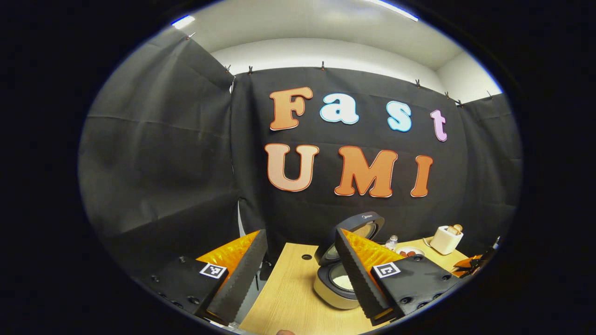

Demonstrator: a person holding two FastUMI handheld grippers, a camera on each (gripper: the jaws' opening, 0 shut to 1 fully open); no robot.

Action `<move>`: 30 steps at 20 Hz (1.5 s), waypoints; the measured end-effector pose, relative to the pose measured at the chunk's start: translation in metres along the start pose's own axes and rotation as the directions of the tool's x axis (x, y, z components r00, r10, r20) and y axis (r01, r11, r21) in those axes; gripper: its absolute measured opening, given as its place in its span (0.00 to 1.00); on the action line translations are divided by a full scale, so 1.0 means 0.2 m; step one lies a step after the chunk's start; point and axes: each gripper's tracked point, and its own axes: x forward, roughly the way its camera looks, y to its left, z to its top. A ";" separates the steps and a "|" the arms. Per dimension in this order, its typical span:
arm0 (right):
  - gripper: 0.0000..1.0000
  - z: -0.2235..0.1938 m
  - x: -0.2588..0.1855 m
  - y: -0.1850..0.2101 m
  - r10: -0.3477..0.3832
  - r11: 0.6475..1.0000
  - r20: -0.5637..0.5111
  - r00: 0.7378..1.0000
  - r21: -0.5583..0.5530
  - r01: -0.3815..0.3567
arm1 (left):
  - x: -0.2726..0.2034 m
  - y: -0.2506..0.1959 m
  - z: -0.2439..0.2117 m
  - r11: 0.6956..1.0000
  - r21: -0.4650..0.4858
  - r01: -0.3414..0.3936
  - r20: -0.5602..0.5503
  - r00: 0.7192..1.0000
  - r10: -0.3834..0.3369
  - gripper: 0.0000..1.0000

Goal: Close the left gripper, press the button to open the rice cooker; take a wooden spoon from the chopstick holder with the right hand, scoop a spoonful of rice and pour it into the rice cooker, then put the wooden spoon back into the chopstick holder.

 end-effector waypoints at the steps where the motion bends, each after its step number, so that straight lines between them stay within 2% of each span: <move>1: 0.14 0.00 -0.01 0.03 0.008 1.000 -0.002 1.000 0.009 -0.008 | 0.00 0.00 0.00 1.000 -0.001 0.002 0.001 1.000 -0.002 0.96; 12: 0.15 0.00 0.03 0.43 0.081 0.996 -0.035 0.996 0.043 -0.080 | -0.03 0.01 0.00 1.000 -0.004 0.014 0.006 1.000 -0.014 0.96; 17: 0.15 -0.08 0.09 0.63 0.126 0.991 -0.068 0.990 0.048 -0.123 | -0.03 0.03 0.01 1.000 -0.005 0.014 0.005 1.000 -0.014 0.96; 21: 0.15 -0.17 0.18 0.74 0.135 0.991 -0.094 0.986 0.023 -0.134 | -0.03 0.06 0.00 1.000 -0.002 0.007 0.000 1.000 -0.007 0.98; 23: 0.15 -0.22 0.21 0.81 0.139 0.990 -0.105 0.985 0.016 -0.138 | -0.03 0.08 -0.01 1.000 -0.004 0.001 -0.004 1.000 -0.001 0.96; 30: 0.15 -0.44 0.37 1.00 0.152 0.981 -0.150 0.977 -0.095 -0.167 | -0.04 0.12 -0.04 1.000 0.005 -0.007 -0.014 1.000 0.007 1.00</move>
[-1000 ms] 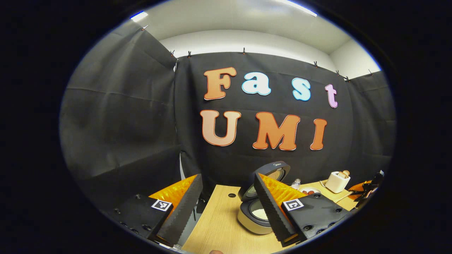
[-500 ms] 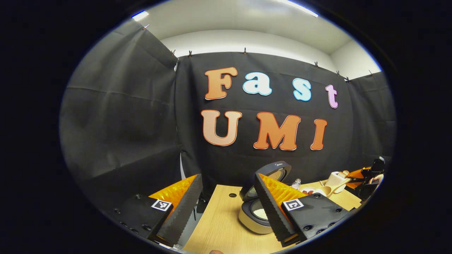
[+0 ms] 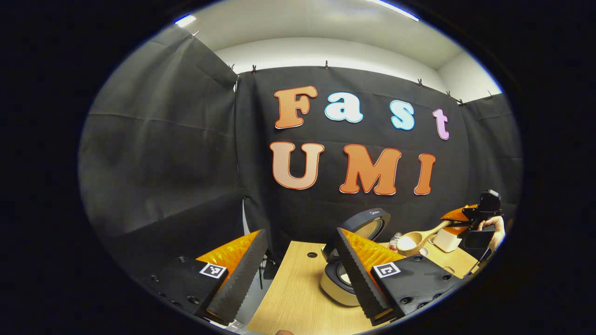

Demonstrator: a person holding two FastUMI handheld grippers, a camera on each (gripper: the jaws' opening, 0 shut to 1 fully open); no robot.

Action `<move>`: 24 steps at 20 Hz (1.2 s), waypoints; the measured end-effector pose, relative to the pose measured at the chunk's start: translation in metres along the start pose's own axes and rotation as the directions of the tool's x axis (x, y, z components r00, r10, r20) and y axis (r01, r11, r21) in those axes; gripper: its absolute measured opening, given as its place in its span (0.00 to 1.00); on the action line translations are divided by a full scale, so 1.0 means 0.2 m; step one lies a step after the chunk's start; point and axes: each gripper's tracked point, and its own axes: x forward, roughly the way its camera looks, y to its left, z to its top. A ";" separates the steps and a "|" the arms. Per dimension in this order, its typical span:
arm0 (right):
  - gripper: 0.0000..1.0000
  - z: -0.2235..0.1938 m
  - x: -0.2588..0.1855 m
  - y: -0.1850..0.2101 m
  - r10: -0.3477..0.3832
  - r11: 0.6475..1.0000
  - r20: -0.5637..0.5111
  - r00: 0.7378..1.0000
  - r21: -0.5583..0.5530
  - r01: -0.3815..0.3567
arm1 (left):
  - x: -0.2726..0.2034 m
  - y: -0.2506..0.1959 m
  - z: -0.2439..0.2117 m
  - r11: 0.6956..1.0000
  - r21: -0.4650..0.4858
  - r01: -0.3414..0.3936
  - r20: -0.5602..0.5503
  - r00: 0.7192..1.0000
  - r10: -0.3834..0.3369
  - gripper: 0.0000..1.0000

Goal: Close the left gripper, press the button to open the rice cooker; take a wooden spoon from the chopstick holder with the right hand, scoop a spoonful of rice and pour it into the rice cooker, then put the wooden spoon back into the chopstick holder.

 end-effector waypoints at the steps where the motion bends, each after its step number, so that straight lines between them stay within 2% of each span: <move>1: 0.14 -0.01 0.02 0.02 0.004 1.000 -0.002 1.000 -0.019 -0.004 | 0.00 0.00 0.00 1.000 0.004 0.000 -0.001 1.000 0.000 1.00; 12: 0.14 -0.07 0.16 0.06 -0.049 0.980 -0.006 0.999 -0.194 0.047 | -0.05 0.07 0.00 1.000 -0.006 -0.017 0.007 1.000 0.017 1.00; 22: 0.15 -0.08 0.18 0.12 -0.053 0.948 0.017 0.998 -0.313 0.055 | -0.05 0.09 0.00 1.000 -0.013 -0.021 0.012 1.000 0.021 1.00; 24: 0.15 -0.07 0.18 0.12 -0.052 0.946 0.020 0.998 -0.321 0.055 | -0.05 0.09 0.00 1.000 -0.012 -0.023 0.014 1.000 0.023 0.96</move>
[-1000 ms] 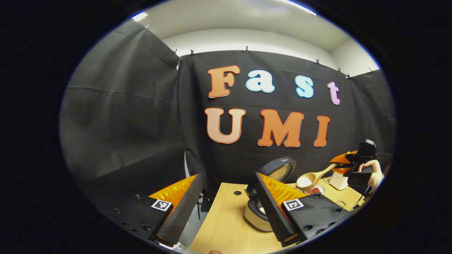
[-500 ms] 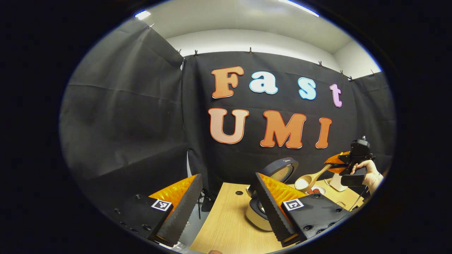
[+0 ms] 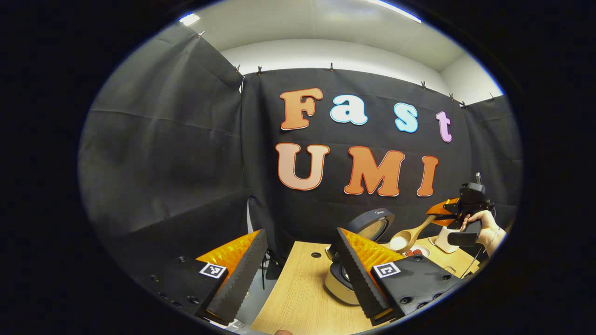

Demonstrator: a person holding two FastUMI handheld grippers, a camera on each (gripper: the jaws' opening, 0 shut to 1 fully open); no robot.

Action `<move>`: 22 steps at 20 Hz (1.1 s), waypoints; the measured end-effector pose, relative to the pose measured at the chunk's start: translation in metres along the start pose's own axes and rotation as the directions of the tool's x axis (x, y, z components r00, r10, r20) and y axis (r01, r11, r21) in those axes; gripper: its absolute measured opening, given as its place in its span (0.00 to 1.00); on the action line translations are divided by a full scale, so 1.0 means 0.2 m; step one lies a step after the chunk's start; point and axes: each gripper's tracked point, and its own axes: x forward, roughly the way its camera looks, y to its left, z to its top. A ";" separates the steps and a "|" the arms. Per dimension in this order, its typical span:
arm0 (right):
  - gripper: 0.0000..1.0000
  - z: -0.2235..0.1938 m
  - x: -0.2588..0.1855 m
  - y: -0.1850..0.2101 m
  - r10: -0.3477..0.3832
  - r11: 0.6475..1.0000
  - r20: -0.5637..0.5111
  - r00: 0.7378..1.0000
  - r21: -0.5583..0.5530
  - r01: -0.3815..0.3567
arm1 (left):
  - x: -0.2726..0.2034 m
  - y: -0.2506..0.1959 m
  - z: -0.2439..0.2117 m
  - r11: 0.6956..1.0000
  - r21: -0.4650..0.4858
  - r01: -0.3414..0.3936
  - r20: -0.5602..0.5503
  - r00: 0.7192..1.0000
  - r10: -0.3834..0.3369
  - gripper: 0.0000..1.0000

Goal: Close the left gripper, press the button to open the rice cooker; take a wooden spoon from the chopstick holder with the right hand, scoop a spoonful of rice and pour it into the rice cooker, then put the wooden spoon back into the chopstick holder.

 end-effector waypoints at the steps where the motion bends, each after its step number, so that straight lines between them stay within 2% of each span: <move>1: 0.15 0.00 0.00 0.01 0.004 1.000 -0.003 1.000 0.003 -0.004 | 0.00 0.00 0.00 1.000 0.000 0.000 0.000 1.000 0.000 0.96; 3: 0.15 -0.01 0.01 0.02 0.009 1.000 -0.010 1.000 0.005 -0.009 | 0.00 0.00 0.00 1.000 0.001 -0.002 0.000 1.000 0.002 0.96; 4: 0.15 -0.02 0.01 0.02 0.010 1.000 -0.012 1.000 0.002 -0.010 | 0.00 0.00 0.00 1.000 0.001 -0.005 -0.001 1.000 0.005 1.00; 6: 0.15 -0.04 0.00 0.04 0.012 1.000 -0.015 1.000 -0.008 -0.013 | 0.00 0.01 -0.01 1.000 -0.002 -0.007 0.001 1.000 0.007 0.96; 9: 0.15 -0.03 0.00 0.06 0.019 0.999 -0.007 1.000 -0.029 -0.019 | 0.00 0.00 -0.01 1.000 -0.004 -0.002 -0.003 1.000 0.002 1.00; 10: 0.15 -0.03 0.01 0.07 0.018 0.999 -0.005 1.000 -0.039 -0.018 | 0.00 0.00 -0.01 1.000 -0.002 -0.002 -0.002 1.000 0.001 0.96; 16: 0.14 -0.02 0.02 0.07 0.001 0.994 0.001 1.000 -0.105 -0.001 | 0.02 0.01 0.00 1.000 0.004 -0.003 0.002 1.000 0.003 0.99; 17: 0.14 -0.01 0.02 0.07 0.003 0.993 0.007 1.000 -0.119 -0.002 | 0.02 0.01 0.00 1.000 0.004 -0.001 0.001 1.000 0.001 1.00; 18: 0.15 -0.01 0.02 0.08 0.007 0.991 0.014 1.000 -0.134 -0.005 | 0.02 0.00 -0.01 1.000 0.005 -0.001 -0.002 1.000 0.001 0.96; 22: 0.14 0.02 0.02 0.14 0.031 0.983 0.034 0.999 -0.184 -0.025 | 0.04 0.01 -0.02 1.000 0.003 -0.005 -0.005 1.000 0.005 1.00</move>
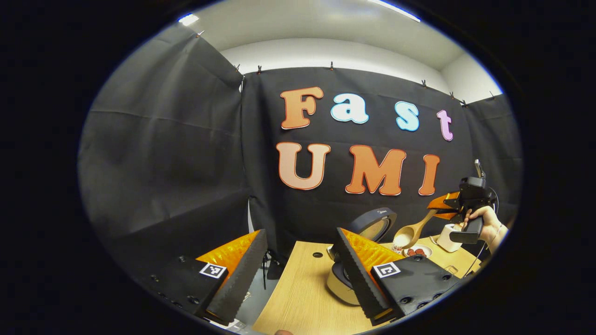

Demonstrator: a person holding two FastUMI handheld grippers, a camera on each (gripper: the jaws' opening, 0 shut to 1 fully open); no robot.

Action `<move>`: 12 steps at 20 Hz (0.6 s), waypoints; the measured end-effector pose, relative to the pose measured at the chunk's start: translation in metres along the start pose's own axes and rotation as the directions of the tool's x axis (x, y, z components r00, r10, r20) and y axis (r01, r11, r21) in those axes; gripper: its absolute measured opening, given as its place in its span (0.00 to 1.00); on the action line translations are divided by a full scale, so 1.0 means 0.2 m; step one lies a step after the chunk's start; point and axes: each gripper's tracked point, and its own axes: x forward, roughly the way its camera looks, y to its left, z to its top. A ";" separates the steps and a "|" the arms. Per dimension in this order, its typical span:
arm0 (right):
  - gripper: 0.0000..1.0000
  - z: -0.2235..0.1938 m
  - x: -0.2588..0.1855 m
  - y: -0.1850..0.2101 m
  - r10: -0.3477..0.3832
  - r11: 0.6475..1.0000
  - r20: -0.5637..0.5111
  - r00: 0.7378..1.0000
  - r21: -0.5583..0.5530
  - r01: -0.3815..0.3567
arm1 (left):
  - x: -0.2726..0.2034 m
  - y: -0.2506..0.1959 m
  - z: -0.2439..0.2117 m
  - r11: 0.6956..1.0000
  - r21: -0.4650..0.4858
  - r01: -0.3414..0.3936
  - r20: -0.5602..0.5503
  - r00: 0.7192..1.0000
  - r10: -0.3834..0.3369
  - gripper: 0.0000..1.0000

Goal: Close the left gripper, press the button to open the rice cooker; take a wooden spoon from the chopstick holder with the right hand, scoop a spoonful of rice and pour it into the rice cooker, then put the wooden spoon back into the chopstick holder.

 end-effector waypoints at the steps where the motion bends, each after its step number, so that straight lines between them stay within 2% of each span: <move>1: 0.14 0.01 0.00 0.01 0.004 1.000 0.004 1.000 -0.012 -0.004 | 0.00 0.00 0.00 1.000 -0.002 0.001 -0.001 1.000 -0.001 0.96; 12: 0.14 -0.01 0.02 0.07 0.037 0.995 0.001 0.999 -0.090 -0.037 | 0.04 0.00 -0.02 1.000 -0.005 -0.003 -0.005 1.000 0.003 0.99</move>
